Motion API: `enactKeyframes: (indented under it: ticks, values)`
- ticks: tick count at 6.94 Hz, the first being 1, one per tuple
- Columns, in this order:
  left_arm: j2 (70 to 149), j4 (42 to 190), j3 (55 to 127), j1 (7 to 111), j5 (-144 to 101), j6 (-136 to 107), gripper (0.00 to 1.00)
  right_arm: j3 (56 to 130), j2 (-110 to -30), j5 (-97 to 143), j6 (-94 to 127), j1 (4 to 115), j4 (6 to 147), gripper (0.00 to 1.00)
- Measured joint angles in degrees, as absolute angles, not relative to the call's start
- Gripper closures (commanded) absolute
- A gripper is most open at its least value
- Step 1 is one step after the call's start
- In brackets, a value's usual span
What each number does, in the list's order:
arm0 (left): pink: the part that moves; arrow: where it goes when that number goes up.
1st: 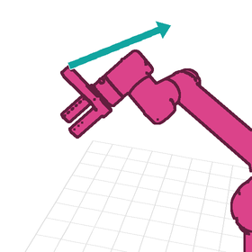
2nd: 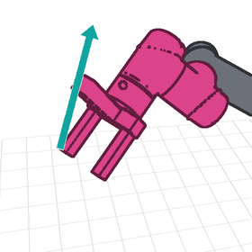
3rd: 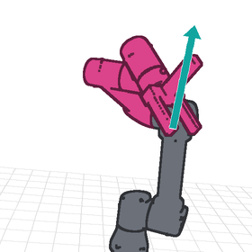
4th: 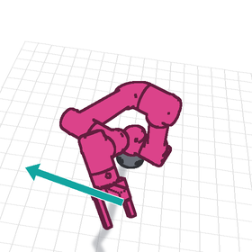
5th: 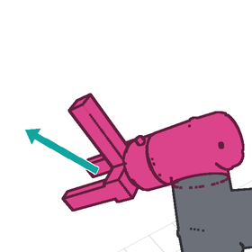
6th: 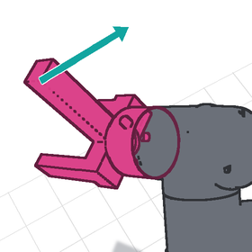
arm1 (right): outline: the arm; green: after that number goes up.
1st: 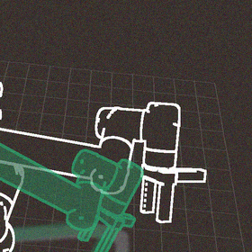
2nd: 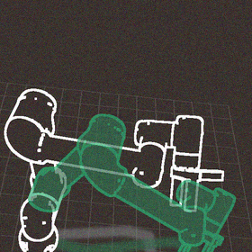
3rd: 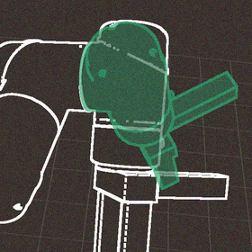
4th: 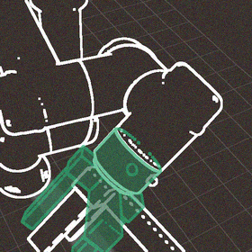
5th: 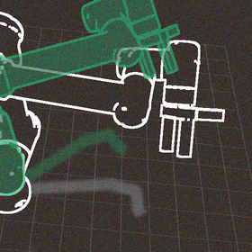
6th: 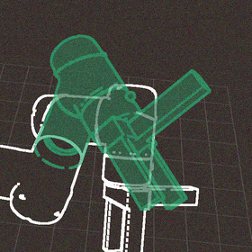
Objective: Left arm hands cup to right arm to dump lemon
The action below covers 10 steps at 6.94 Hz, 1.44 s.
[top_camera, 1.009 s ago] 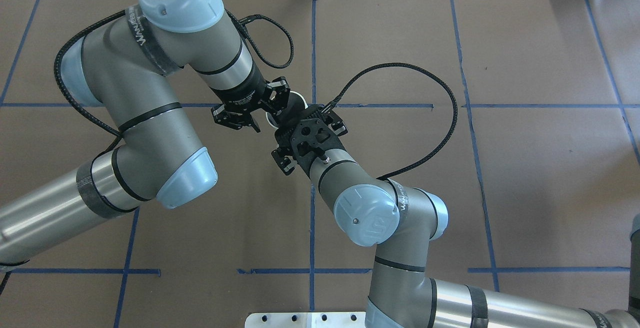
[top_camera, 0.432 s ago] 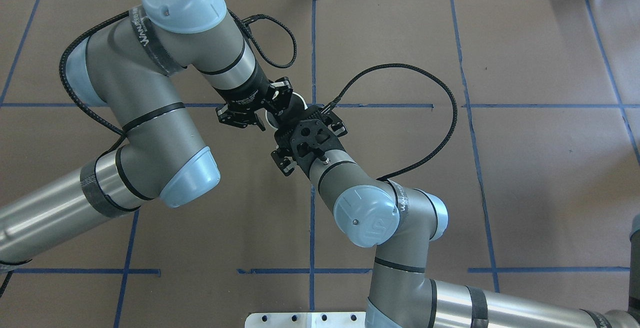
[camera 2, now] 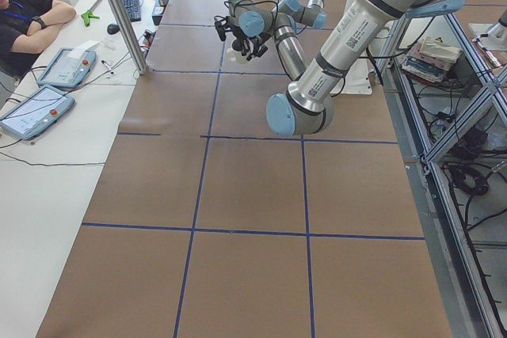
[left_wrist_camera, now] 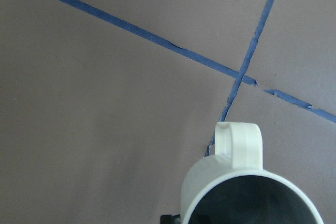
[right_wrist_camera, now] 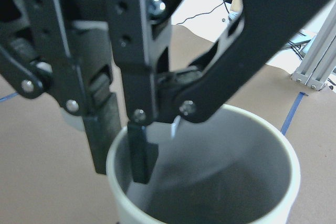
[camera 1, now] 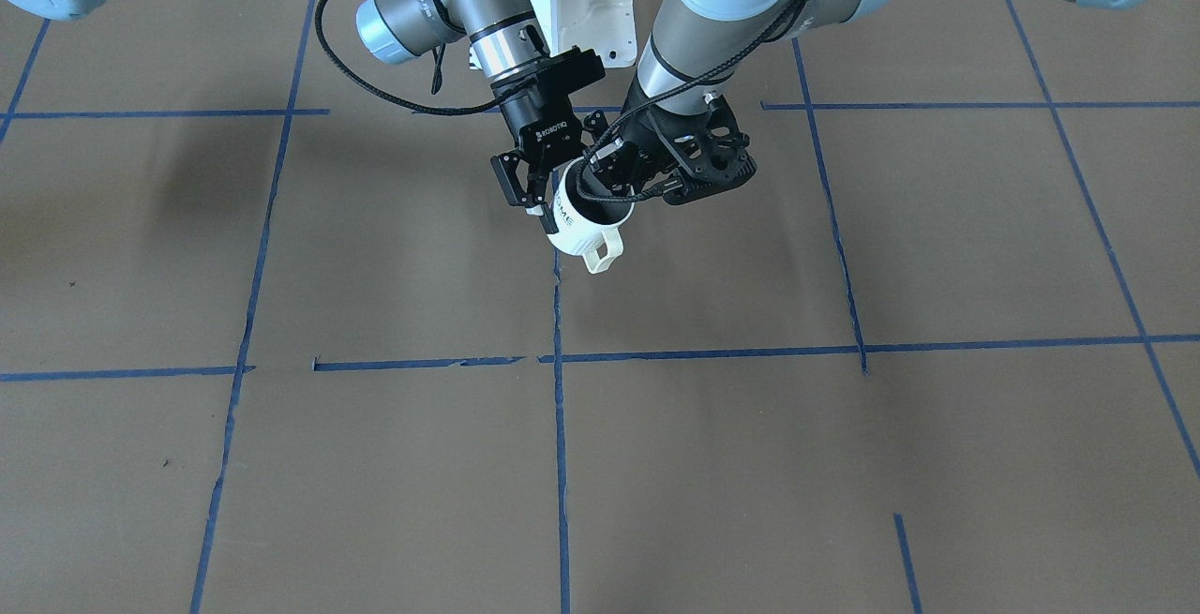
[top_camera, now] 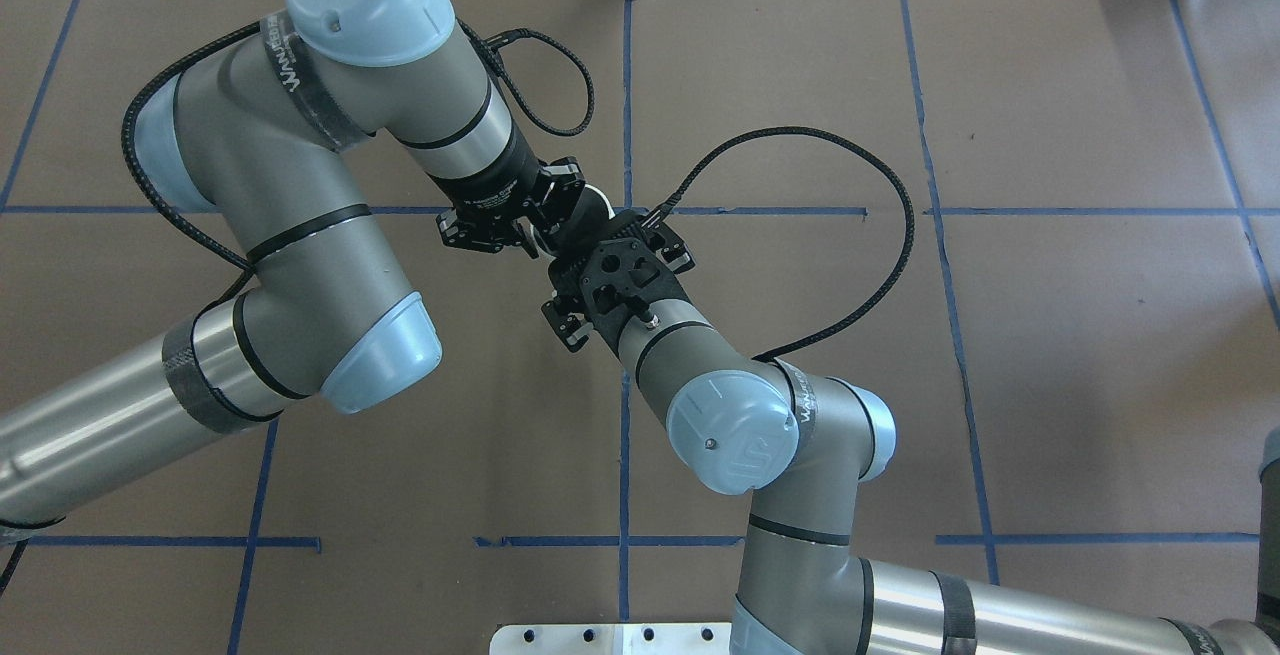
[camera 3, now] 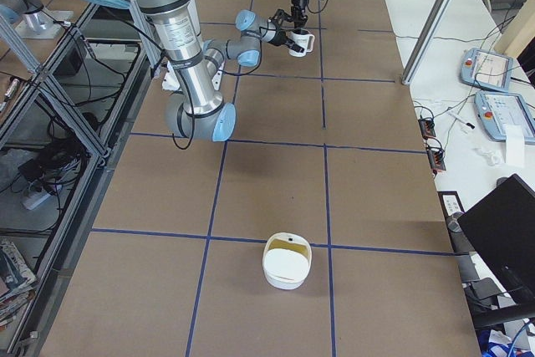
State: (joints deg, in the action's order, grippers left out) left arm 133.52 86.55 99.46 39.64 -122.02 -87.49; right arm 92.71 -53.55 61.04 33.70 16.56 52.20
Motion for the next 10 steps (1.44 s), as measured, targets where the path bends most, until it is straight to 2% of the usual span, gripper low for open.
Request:
enactKeyframes:
  ticks: [7, 10]
  values:
    - [133.49, 86.57, 98.16, 39.86, -122.02, -87.32, 1.0, 92.51, -53.77, 57.4, 33.66, 14.51, 52.1, 0.01]
    - [133.39, 86.3, 97.12, 43.34, -122.77, -86.18, 1.0, 92.55, -53.72, 57.39, 33.68, 14.47, 52.04, 0.01]
